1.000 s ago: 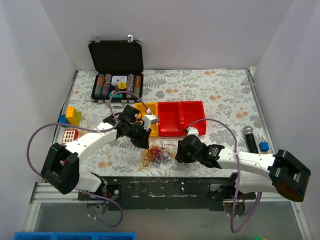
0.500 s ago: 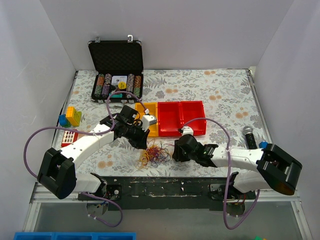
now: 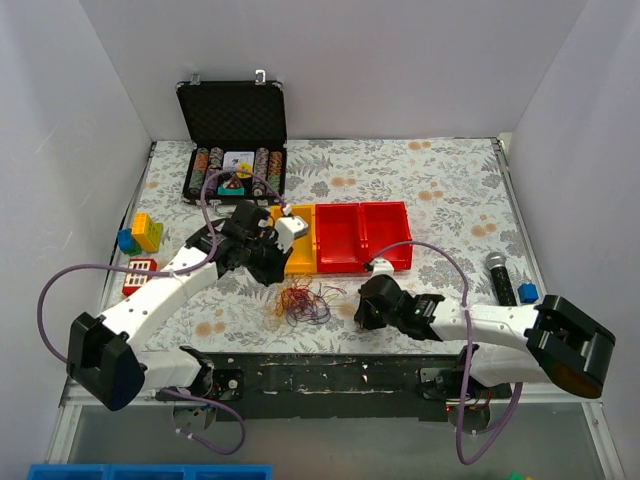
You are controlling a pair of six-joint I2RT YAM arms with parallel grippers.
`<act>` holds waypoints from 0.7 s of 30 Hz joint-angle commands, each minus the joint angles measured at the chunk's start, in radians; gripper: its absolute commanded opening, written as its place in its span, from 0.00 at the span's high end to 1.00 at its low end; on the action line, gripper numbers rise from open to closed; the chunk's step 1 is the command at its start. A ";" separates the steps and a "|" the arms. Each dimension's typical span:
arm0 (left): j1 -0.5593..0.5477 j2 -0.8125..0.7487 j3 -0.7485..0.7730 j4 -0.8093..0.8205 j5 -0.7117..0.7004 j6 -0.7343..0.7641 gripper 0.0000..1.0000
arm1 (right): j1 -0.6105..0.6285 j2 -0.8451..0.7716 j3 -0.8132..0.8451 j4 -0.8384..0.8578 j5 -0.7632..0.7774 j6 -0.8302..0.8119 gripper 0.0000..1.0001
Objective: Untangle the cables
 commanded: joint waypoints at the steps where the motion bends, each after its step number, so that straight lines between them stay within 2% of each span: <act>1: 0.005 -0.101 0.159 -0.071 -0.122 0.045 1.00 | 0.007 -0.053 -0.062 -0.162 0.079 0.088 0.99; 9: 0.006 -0.170 0.408 -0.246 -0.213 0.108 1.00 | 0.033 -0.063 -0.081 -0.351 0.168 0.237 0.99; 14: 0.006 -0.204 0.512 -0.306 -0.267 0.116 1.00 | 0.054 -0.091 -0.057 -0.460 0.223 0.312 0.99; 18: 0.006 -0.233 0.555 -0.269 -0.339 0.091 1.00 | 0.082 -0.178 -0.007 -0.526 0.263 0.325 0.99; 21: 0.006 -0.253 0.615 -0.144 -0.513 0.058 1.00 | 0.084 -0.230 0.006 -0.541 0.271 0.329 0.99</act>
